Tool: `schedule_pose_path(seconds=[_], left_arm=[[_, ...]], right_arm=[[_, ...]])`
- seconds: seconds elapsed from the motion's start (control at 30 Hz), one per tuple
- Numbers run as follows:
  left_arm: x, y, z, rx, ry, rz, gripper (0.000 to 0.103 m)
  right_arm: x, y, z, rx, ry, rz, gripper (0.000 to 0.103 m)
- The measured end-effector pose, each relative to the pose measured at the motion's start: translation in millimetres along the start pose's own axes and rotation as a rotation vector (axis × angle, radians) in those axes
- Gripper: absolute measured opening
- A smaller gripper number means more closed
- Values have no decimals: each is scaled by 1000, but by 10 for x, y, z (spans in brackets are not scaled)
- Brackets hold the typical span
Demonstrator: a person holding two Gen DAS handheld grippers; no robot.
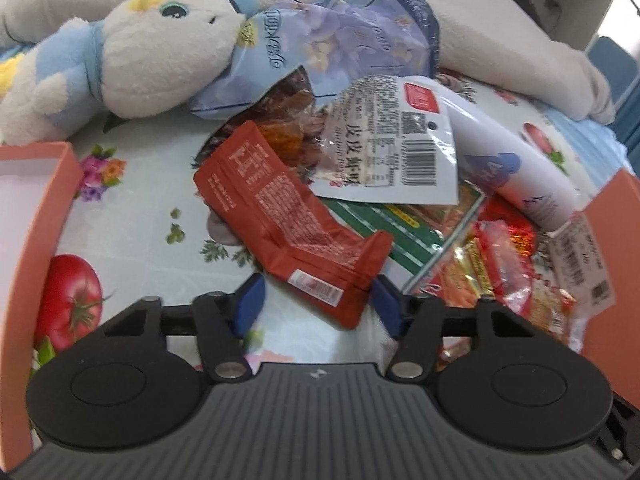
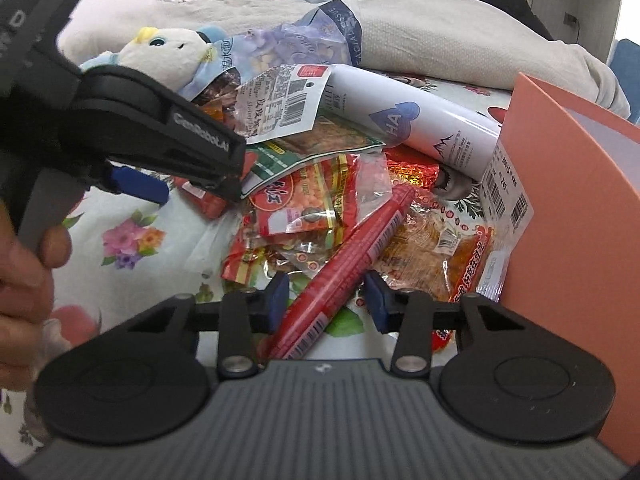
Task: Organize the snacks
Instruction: 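Lower the right tool and grasp the red sausage stick, then grasp the red packet with the left tool while the right tool holds the sausage stick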
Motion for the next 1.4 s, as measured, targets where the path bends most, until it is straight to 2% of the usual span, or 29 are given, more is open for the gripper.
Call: schedule_pose_path(seconds=[0.07,0.1,0.13,0.2,0.4,0.57,0.77,0.8,0.87,0.9,0.93,1.1,1.23,1.3,1.4], left_arm=[[-3,14,14,-5,12,11,45],[5,14,22,-6,10,17,28],[23,12,20,-12,20,17,18],[91,14,8,-5,13,-21,4],[225,-71,-116,-26,-2,-35,0],[353,-64,-216,-23,-53,-91,0],[509,129,-266,-55,-52,-134,1],[532,176,-247,-53,-61,-151,6],[593,262,-170,-26,-115,-228,35],[624,296,-129,-11,-133,-259,62],[640,329,-94,-11,-125,-278,70],[566,528,54,-16,-44,-243,73],[574,651,201,7,21,-281,74],[573,712,264,10,77,-272,74],[571,740,417,68,134,-278,73]], right_arm=[[-9,5,-10,0,1,5,39],[-17,4,-16,-3,3,9,37],[-25,1,-22,-7,7,15,36],[-21,-3,-34,-9,12,15,34],[20,-15,-102,-8,7,-9,25],[17,-59,-202,-3,-3,-21,24],[-5,-117,-303,7,-17,-10,24],[-6,-124,-315,8,-18,-11,24],[-9,-129,-328,11,-15,-8,24],[-15,-124,-335,13,-11,-2,24],[-15,-122,-341,13,-9,0,24],[-18,-130,-333,14,-2,-10,24],[-56,-126,-329,8,-1,-1,24],[-60,-127,-332,5,3,-9,24],[-66,-142,-330,5,16,-14,24]])
Point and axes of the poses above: each gripper's, at about its wrist camera, not at the fingertips, and z roughly the way its jaws point, x to its left, y to its top, the point moved 2 cm from there along z, roughly the way its jaws point, and after that the axes turned 11 degrees about -x, right-handed, at the moved point
